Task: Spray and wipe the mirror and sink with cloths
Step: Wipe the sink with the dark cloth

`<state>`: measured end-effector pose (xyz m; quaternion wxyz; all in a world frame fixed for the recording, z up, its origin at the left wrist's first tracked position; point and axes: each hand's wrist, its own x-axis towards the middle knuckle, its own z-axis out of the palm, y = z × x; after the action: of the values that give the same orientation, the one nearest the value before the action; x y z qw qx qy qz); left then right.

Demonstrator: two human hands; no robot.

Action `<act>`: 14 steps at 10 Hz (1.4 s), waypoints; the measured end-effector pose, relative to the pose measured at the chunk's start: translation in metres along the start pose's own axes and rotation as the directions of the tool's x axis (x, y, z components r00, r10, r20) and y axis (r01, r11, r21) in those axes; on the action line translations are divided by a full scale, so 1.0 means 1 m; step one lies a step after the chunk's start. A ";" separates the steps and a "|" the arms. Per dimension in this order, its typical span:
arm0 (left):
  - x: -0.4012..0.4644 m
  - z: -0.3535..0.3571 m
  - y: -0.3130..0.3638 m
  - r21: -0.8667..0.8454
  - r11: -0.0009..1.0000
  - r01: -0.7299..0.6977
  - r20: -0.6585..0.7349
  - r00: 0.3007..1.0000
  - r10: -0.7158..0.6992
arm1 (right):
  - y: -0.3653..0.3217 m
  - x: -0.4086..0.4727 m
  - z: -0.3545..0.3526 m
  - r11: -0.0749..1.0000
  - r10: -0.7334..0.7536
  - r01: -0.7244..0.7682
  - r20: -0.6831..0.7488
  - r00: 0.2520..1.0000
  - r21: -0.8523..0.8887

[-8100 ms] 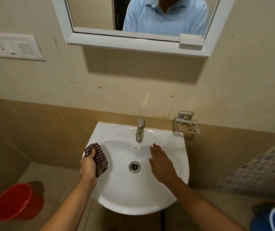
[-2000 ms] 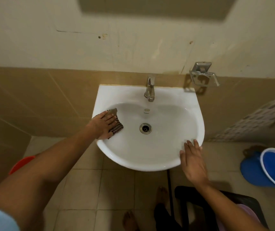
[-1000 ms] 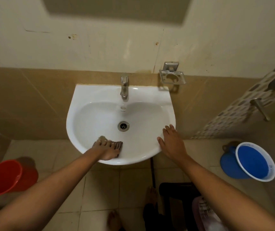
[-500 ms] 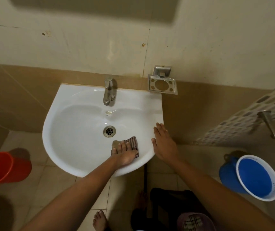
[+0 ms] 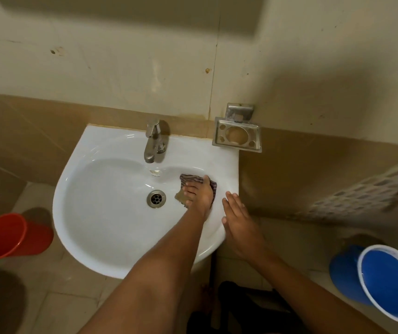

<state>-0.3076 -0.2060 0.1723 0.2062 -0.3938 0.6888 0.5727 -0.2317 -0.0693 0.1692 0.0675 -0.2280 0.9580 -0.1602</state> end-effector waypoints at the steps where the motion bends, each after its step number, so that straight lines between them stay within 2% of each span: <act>1: 0.017 -0.013 0.013 -0.455 0.890 0.019 -0.147 0.985 -0.096 | 0.002 0.001 0.001 1.000 -0.014 0.014 0.007 1.000 0.001; 2: 0.043 -0.030 0.022 -0.766 0.638 0.079 -0.103 0.964 -0.243 | 0.004 0.003 0.004 1.000 -0.020 0.020 0.009 1.000 0.001; 3: 0.038 -0.062 0.033 -0.951 0.308 -0.007 -0.103 0.949 -0.297 | 0.007 0.004 0.008 0.999 -0.023 0.023 -0.007 1.000 -0.033; 4: 0.037 -0.089 0.032 -0.927 0.362 -0.095 -0.212 0.931 -0.298 | 0.005 0.006 0.007 0.998 -0.019 0.019 -0.001 1.000 -0.059; 5: 0.046 -0.122 0.028 -0.975 0.208 -0.074 -0.136 0.944 -0.300 | 0.004 0.009 0.007 0.998 -0.029 0.028 -0.005 1.000 -0.057; 6: 0.051 -0.160 0.035 -0.968 0.164 -0.189 -0.234 0.916 -0.326 | 0.002 0.011 0.009 0.999 -0.032 0.032 -0.005 0.999 -0.043; 7: 0.064 -0.187 0.036 -0.946 0.242 -0.214 -0.292 0.888 -0.354 | 0.001 0.014 0.010 0.999 -0.023 0.024 0.029 0.999 -0.043; 8: 0.105 -0.188 0.015 -0.904 0.351 -0.244 -0.359 0.880 -0.311 | -0.002 0.015 0.010 0.997 -0.003 0.008 0.064 0.998 -0.072; 9: 0.132 -0.156 -0.012 -0.814 0.551 -0.185 -0.351 0.912 -0.211 | -0.005 0.017 0.009 0.993 0.031 -0.024 0.058 0.998 -0.117; 10: 0.053 -0.123 -0.004 -0.678 0.728 -0.102 -0.255 0.962 -0.102 | -0.007 0.016 0.009 0.990 0.059 -0.051 0.055 0.997 -0.131; 11: 0.043 -0.096 -0.019 -0.576 0.812 -0.092 -0.276 0.957 -0.087 | -0.009 0.014 0.009 0.989 0.067 -0.057 0.066 0.996 -0.135; 12: 0.088 -0.058 -0.053 -0.312 0.926 -0.212 -0.223 0.964 0.145 | -0.011 0.015 0.009 0.987 0.085 -0.076 0.061 0.994 -0.140; 13: 0.045 -0.037 -0.056 0.286 0.920 -0.269 0.020 0.961 0.274 | -0.013 0.015 0.010 0.985 0.090 -0.081 0.052 0.995 -0.154; 14: 0.029 -0.041 -0.081 0.698 0.548 -0.461 0.302 0.883 0.359 | -0.017 0.015 0.007 0.983 0.107 -0.097 0.051 0.993 -0.159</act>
<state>-0.2555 -0.2570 0.1108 0.2528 -0.0639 0.9208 0.2901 -0.2362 -0.0929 0.1673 0.0862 -0.1880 0.9756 -0.0743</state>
